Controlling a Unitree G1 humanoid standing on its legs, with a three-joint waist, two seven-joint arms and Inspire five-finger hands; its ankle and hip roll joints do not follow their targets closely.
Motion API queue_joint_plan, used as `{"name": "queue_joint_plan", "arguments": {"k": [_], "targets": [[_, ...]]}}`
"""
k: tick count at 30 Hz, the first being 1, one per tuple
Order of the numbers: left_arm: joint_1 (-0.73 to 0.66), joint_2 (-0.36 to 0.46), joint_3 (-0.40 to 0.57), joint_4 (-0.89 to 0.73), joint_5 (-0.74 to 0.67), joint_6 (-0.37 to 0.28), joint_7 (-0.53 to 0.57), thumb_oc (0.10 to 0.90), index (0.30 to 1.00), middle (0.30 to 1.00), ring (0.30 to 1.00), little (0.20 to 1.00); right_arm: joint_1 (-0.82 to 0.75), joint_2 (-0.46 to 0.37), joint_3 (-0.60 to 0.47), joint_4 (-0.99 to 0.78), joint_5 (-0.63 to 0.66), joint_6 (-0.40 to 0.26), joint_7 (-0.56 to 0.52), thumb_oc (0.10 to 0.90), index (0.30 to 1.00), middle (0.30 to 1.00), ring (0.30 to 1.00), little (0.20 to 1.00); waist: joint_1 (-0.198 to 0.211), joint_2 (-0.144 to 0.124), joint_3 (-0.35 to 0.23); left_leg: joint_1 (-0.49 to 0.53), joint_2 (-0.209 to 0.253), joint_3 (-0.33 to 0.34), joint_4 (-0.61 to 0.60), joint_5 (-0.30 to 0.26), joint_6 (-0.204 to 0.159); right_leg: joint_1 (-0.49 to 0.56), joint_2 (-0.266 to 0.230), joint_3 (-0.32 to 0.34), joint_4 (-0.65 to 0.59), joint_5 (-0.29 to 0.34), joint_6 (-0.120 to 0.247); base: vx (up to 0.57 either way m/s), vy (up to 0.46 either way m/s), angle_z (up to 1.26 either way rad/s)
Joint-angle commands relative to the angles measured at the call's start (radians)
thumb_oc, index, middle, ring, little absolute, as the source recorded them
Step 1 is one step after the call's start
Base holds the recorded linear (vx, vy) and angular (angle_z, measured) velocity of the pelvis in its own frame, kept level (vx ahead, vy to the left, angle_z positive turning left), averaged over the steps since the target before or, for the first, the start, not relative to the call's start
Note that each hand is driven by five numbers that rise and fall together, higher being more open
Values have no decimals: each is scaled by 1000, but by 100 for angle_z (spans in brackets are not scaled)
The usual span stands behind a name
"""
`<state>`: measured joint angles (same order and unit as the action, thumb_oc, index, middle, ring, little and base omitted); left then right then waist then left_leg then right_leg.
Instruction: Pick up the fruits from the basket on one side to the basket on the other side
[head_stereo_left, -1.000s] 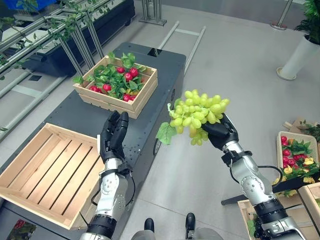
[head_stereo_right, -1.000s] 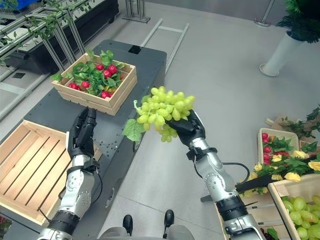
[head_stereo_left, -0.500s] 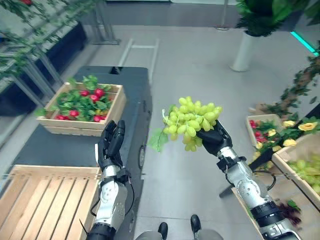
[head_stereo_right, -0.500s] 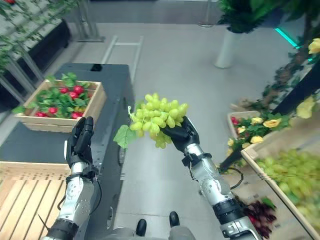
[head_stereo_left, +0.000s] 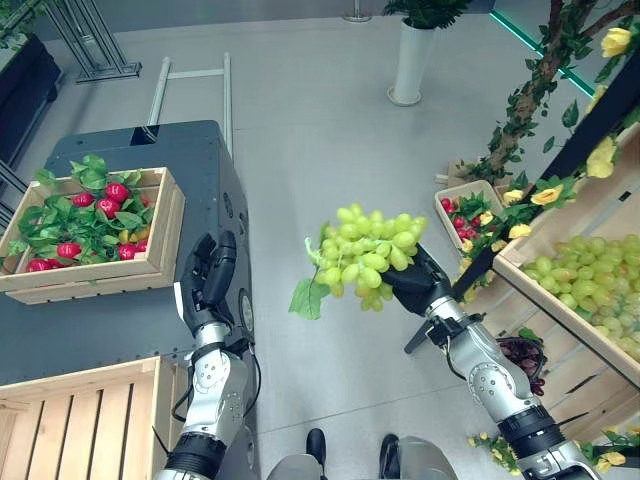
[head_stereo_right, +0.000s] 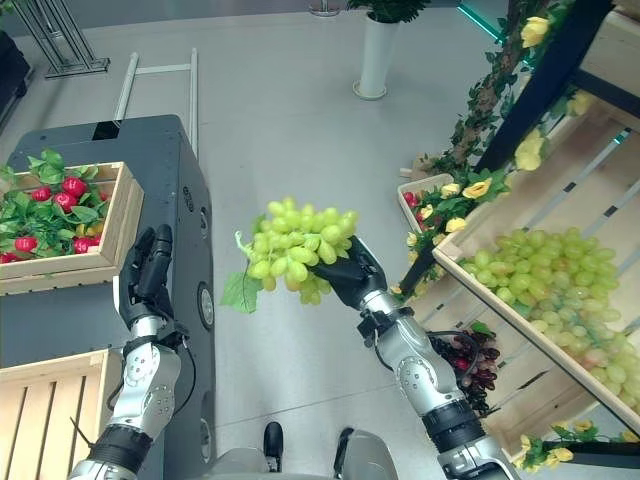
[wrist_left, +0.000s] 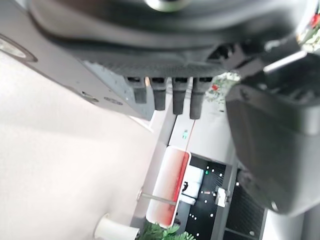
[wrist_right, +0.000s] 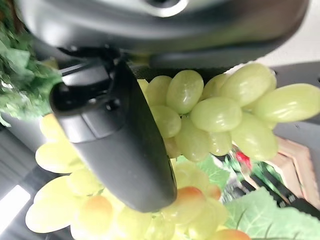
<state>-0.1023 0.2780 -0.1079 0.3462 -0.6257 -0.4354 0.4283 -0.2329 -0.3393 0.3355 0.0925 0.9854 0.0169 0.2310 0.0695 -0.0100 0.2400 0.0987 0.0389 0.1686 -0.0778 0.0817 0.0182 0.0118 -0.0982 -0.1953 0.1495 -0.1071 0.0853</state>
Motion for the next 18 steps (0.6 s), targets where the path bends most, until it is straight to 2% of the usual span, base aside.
{"name": "queue_joint_plan", "arguments": {"k": [1, 4, 12, 18], "targets": [[-137, 18, -38, -10, 55, -135, 40, 800, 900, 900, 900, 900, -147, 82, 12, -48, 54, -74, 46, 400, 300, 300, 300, 300, -7, -39, -109, -71, -69, -74, 72, -92, -20, 114, 30, 33, -156, 79, -3, -136, -61, -34], [-152, -7, -60, -18, 94, -120, 76, 800, 900, 900, 900, 900, -148, 88, 13, -28, 43, -70, 50, 400, 300, 300, 300, 300, -17, -37, -113, -59, -72, -75, 49, -89, -16, 118, 48, 37, -189, 91, -23, -61, -46, -17], [-89, -6, -40, -35, 94, -84, 113, 800, 900, 900, 900, 900, -29, 68, -13, -59, 22, -35, 108, 400, 300, 300, 300, 300, -48, -37, -149, -1, -74, -82, 13, -97, -12, 128, 67, 36, -209, 101, -33, 12, -65, -5], [-48, 2, -16, -38, 107, -72, 126, 800, 900, 900, 900, 900, 25, 47, -16, -67, -1, -22, 159, 400, 300, 300, 300, 300, -62, -41, -152, 2, -73, -65, 63, -124, -21, 125, 72, 52, -233, 118, -37, -49, -103, 1]]}}
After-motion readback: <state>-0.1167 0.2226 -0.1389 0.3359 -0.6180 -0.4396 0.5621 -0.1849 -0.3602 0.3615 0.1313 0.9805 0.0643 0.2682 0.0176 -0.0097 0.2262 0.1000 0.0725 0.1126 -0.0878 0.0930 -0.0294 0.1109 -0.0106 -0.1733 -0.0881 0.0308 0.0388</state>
